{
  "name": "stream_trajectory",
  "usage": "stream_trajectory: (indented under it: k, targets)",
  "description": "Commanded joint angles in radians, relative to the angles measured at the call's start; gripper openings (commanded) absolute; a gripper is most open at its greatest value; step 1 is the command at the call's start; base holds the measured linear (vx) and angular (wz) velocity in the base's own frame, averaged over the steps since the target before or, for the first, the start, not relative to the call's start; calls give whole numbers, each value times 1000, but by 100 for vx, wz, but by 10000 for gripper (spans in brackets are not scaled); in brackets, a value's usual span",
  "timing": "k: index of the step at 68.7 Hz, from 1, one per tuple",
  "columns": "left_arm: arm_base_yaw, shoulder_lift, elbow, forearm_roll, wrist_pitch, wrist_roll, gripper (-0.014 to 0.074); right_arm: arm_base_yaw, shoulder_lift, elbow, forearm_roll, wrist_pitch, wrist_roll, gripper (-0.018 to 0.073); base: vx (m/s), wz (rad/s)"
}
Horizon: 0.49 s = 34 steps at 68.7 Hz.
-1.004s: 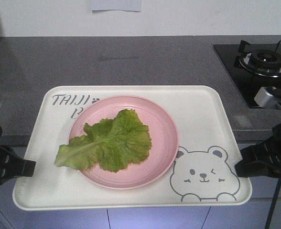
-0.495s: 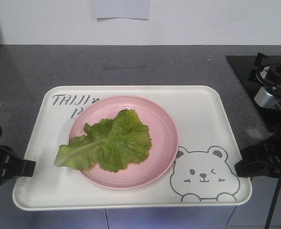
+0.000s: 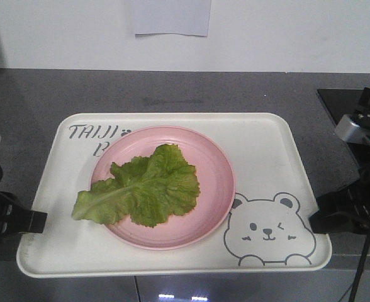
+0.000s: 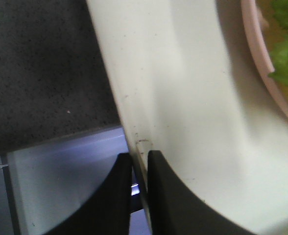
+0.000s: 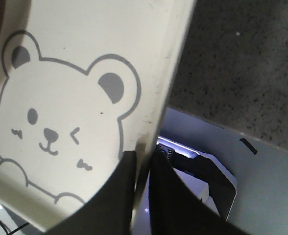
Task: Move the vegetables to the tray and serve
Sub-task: 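Carry the tray with both grippers as the base drives to the stove counter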
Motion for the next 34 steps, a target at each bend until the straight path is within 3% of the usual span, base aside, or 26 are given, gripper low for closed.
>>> stream_trajectory:
  k: [1,34]
  targets:
    - [-11,-16,-27,-37,-76,32,-6,11,-26,-26,75,45,-55,-3,15,5]
    - [-11,-16,-27,-37,-76,32,-6,11,-26,-26,75,45,-55,-3,13,4]
